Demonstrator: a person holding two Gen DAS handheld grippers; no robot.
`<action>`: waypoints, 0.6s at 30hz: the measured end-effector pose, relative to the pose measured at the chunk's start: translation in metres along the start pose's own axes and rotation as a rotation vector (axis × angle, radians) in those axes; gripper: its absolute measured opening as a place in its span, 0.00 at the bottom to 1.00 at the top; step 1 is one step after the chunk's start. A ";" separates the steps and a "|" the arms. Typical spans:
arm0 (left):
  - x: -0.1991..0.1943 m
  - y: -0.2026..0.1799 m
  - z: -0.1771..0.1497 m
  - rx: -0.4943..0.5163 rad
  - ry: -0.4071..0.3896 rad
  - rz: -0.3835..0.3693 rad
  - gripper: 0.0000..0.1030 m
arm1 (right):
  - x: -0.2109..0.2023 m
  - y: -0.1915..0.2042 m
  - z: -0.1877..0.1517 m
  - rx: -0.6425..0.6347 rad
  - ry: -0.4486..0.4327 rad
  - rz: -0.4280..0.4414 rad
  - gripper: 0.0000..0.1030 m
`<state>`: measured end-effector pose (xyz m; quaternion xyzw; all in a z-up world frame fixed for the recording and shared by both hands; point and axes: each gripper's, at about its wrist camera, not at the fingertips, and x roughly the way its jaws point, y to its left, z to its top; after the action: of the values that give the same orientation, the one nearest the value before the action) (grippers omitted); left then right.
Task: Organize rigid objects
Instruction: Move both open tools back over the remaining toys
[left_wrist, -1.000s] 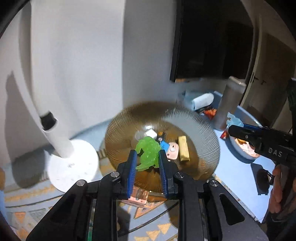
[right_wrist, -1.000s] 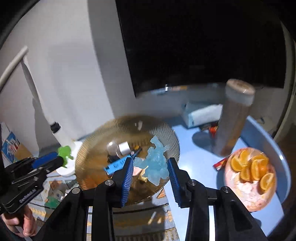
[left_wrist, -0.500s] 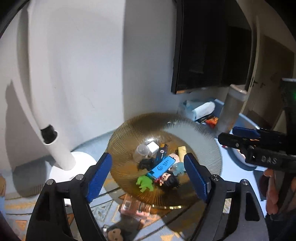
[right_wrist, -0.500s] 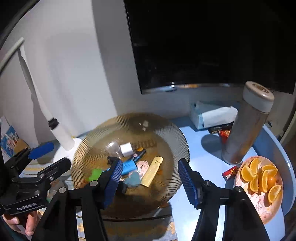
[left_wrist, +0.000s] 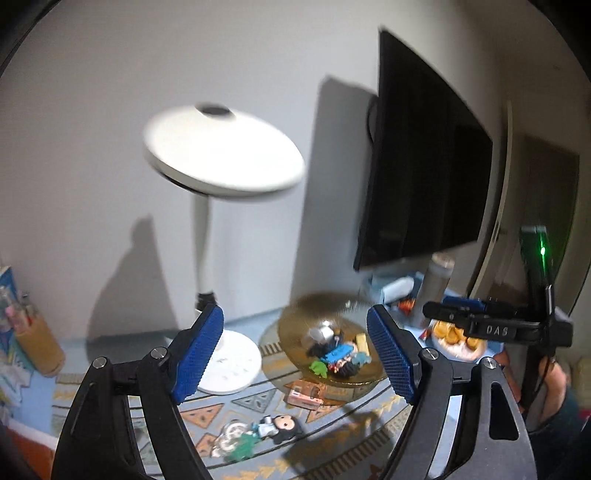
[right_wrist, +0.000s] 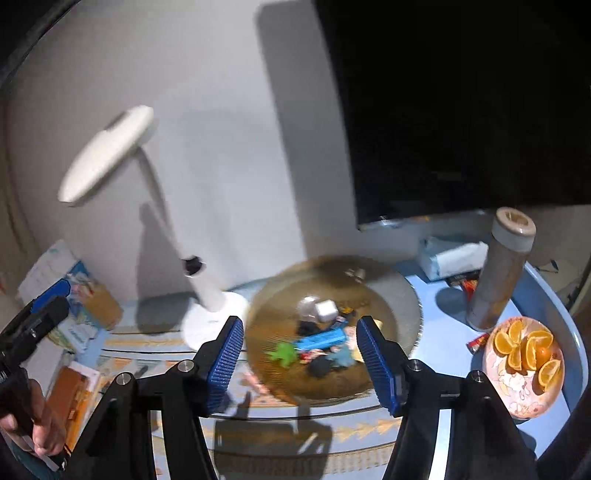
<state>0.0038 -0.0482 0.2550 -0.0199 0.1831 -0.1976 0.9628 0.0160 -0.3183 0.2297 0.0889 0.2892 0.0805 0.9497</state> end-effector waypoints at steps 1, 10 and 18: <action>-0.015 0.008 0.001 -0.017 -0.016 0.012 0.79 | -0.009 0.011 0.000 -0.011 -0.016 0.011 0.74; -0.062 0.059 -0.034 -0.125 -0.018 0.085 0.87 | -0.023 0.070 -0.031 -0.093 -0.011 0.056 0.86; -0.057 0.097 -0.096 -0.235 0.077 0.122 0.87 | 0.017 0.068 -0.082 -0.033 0.122 0.094 0.86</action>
<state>-0.0433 0.0666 0.1748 -0.1139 0.2428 -0.1166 0.9563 -0.0233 -0.2385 0.1679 0.0814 0.3409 0.1349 0.9268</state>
